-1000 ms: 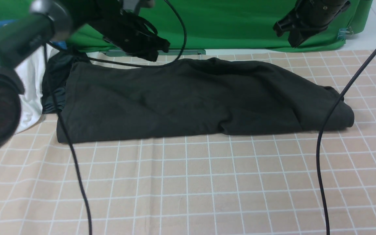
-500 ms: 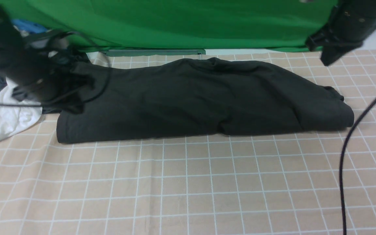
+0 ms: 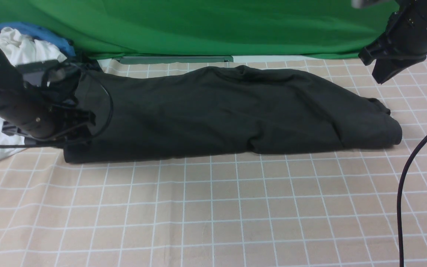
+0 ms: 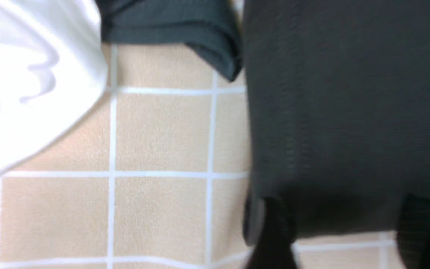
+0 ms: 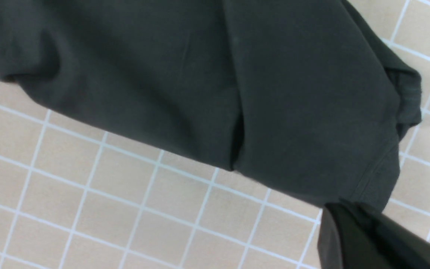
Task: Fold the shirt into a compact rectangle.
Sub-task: 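Pull the folded dark garment lengthwise by its ends to straighten it flat on the table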
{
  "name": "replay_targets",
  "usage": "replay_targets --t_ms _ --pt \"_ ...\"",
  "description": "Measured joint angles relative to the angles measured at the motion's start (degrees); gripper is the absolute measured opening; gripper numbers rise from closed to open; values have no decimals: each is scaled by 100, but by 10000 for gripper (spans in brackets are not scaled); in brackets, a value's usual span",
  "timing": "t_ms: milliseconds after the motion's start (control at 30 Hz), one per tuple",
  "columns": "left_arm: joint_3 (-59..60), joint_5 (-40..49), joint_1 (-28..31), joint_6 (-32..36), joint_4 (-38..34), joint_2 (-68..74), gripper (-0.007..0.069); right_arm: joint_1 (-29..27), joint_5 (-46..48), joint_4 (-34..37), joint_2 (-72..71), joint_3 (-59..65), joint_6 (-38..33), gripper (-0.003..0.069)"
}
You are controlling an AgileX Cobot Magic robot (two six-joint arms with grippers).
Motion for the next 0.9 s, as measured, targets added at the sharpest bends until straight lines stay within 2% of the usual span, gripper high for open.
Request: replay_targets --t_ms 33,67,100,200,267,333,433,467,500,567,667,800,900 --pt "0 -36 0 0 6 99 547 0 -5 14 0 0 -6 36" --pt "0 -43 0 0 5 136 554 0 -4 20 0 0 -7 36" --pt "6 -92 0 11 -1 266 608 0 -13 17 0 0 -12 36" --pt "15 -182 0 74 -21 389 632 0 -35 21 0 0 -33 36" --pt "15 -204 0 104 -37 407 617 0 -55 21 0 0 -94 36" --pt "15 -203 0 138 -57 411 537 0 -94 27 0 0 -129 36" --pt "15 -142 -5 165 -120 414 325 0 -131 27 0 0 -116 36" --pt "15 -139 -5 173 -121 414 325 0 -131 27 0 0 -105 36" --pt "7 -84 -5 196 -182 414 201 0 -87 27 0 0 -82 36" --pt "-47 20 -5 265 -236 414 89 -31 -43 27 9 0 -23 36" --pt "-164 244 -5 268 -167 414 90 -161 -22 40 35 0 102 36" --pt "-301 468 -5 227 215 261 90 -609 -12 206 153 0 381 42" --pt "-333 486 -5 207 325 21 90 -898 -12 423 354 0 491 87"
